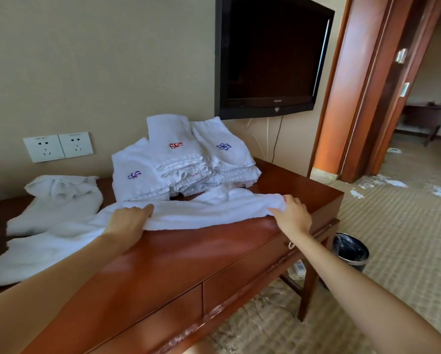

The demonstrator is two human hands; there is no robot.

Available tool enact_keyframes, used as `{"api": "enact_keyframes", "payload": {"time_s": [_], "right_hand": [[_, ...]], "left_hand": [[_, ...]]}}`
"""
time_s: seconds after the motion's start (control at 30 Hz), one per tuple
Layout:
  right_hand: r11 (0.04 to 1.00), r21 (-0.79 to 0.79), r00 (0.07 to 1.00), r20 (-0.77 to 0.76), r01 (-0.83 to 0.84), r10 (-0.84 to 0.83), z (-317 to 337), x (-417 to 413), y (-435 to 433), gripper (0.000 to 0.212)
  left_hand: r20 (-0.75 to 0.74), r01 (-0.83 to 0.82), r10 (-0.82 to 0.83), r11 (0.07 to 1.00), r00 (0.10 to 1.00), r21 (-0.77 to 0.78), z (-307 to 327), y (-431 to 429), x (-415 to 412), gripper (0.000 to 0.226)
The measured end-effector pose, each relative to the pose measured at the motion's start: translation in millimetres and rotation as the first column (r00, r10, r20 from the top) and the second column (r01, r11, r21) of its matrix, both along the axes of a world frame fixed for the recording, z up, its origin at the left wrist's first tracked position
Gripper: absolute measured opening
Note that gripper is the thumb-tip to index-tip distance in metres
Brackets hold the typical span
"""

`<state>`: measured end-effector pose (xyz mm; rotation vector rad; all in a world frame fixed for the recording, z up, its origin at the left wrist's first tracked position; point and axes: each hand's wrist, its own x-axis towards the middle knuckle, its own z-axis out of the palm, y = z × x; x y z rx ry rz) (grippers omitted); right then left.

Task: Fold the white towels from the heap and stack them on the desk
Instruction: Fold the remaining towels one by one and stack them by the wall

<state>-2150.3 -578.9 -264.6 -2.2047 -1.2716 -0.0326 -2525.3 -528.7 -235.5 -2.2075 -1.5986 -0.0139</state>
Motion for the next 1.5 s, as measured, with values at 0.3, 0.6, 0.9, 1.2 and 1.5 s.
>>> {"api": "enact_keyframes", "payload": {"time_s": [0.3,0.6,0.9,1.2,1.5], "right_hand": [[0.984,0.035,0.854,-0.493,-0.174,0.168,5.2,-27.2,39.7,0.112],[0.990,0.129,0.980,-0.181,-0.054,0.077,-16.0,-55.4,29.6,0.108],[0.787,0.616,0.994,-0.068,-0.021,0.081,-14.9,-58.1,10.3,0.015],[0.781,0.581,0.926,-0.378,0.230,0.008,1.4,-49.1,6.9,0.020],[0.759,0.508,0.753,-0.657,0.408,0.035,17.6,-3.1,0.8,0.021]], "left_hand": [[0.068,0.112,-0.110,0.993,0.992,-0.027,-8.2,-12.3,-7.5,0.019],[0.142,0.269,-0.262,0.962,0.955,-0.033,-5.9,-47.4,-5.8,0.025],[0.237,0.228,-0.216,0.974,0.947,-0.020,-25.9,-63.8,-27.8,0.045],[0.142,0.186,-0.217,0.961,0.966,0.203,-25.0,-59.4,-48.0,0.083],[0.245,-0.015,0.012,1.000,0.970,0.011,3.4,-61.0,-90.8,0.064]]}}
